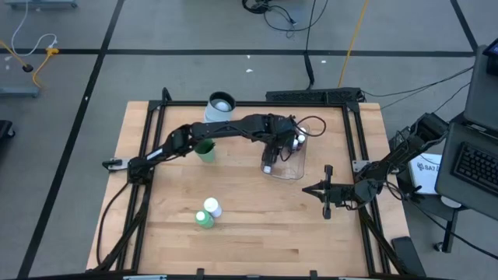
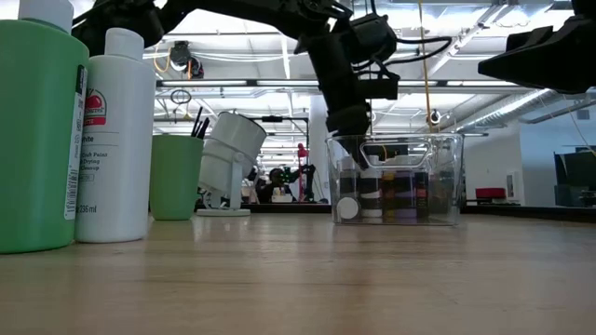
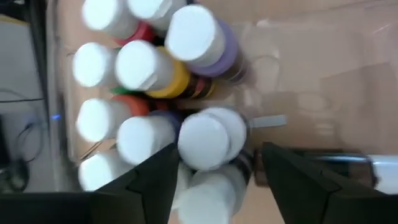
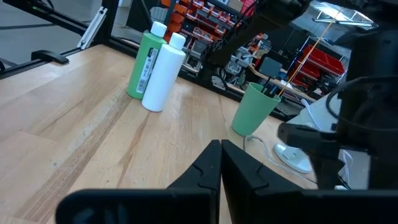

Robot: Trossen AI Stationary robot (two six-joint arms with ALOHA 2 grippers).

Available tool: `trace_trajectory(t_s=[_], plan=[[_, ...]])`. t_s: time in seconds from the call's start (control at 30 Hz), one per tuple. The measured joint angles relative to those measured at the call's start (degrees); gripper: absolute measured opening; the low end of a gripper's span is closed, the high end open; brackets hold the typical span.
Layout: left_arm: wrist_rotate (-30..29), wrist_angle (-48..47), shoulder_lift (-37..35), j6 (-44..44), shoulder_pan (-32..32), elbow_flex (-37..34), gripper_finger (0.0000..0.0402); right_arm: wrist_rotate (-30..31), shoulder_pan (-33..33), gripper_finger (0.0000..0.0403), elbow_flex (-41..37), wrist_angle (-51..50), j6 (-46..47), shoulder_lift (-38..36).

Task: Pick & Place Paint Supplies
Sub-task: Put the large white paint bottle into the transparent bin

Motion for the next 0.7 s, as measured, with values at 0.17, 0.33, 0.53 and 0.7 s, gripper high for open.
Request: trace_trajectory(t_s=[0.17,0.33,0.53,0.7], plan=[[-4.26,-1.47,-2.38,0.25,-0.99,0.26,0.025,0.0,0.0,0.0004,0.0,0.0,0.0,0.0],[-4.27,-6.66,-7.93,0.13,-3.26,0.29,0.026,0.01,0.0,0.0004,0.02,-0.04,0.0,0.0],[-6.05,-26.07,-18.08,-8.22,-7.87,0.38,0.0251,0.02,0.0,0.0004,0.02,-0.04,-0.52,0.0],[1.55,-32.75,-29.79,-25.11,-12.45,-3.24,0.0168,0.0,0.0,0.0004,0.02,-0.01,-0.86,0.0]])
